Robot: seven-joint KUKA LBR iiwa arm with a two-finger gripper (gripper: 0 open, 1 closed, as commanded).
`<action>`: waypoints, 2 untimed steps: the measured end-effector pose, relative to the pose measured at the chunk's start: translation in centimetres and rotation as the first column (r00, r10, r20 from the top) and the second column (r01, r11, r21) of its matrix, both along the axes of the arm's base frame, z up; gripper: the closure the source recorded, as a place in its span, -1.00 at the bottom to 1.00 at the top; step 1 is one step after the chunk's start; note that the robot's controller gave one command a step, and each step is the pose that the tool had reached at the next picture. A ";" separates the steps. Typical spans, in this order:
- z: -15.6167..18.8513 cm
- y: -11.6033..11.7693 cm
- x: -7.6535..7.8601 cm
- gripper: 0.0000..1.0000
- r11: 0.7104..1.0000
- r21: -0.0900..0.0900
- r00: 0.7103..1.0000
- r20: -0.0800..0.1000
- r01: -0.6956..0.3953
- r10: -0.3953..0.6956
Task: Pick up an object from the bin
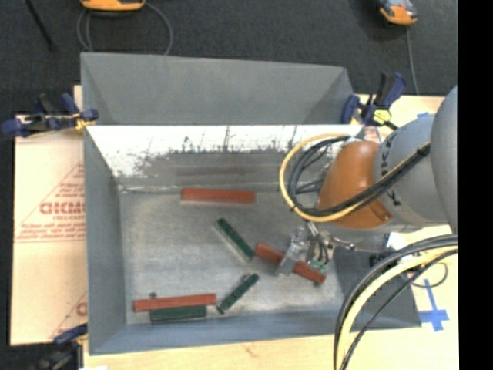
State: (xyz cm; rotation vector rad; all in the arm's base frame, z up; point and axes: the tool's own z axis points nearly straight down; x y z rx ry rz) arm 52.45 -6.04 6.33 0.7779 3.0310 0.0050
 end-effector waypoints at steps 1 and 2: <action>1.3 0.0 -0.2 1.00 1.000 0.000 1.000 -0.009 -0.002 0.002; 6.9 0.0 -0.2 1.00 1.000 0.000 1.000 -0.010 -0.003 0.003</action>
Offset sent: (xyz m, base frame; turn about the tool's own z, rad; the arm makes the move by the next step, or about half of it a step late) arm -0.0001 -0.0002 0.0677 0.0000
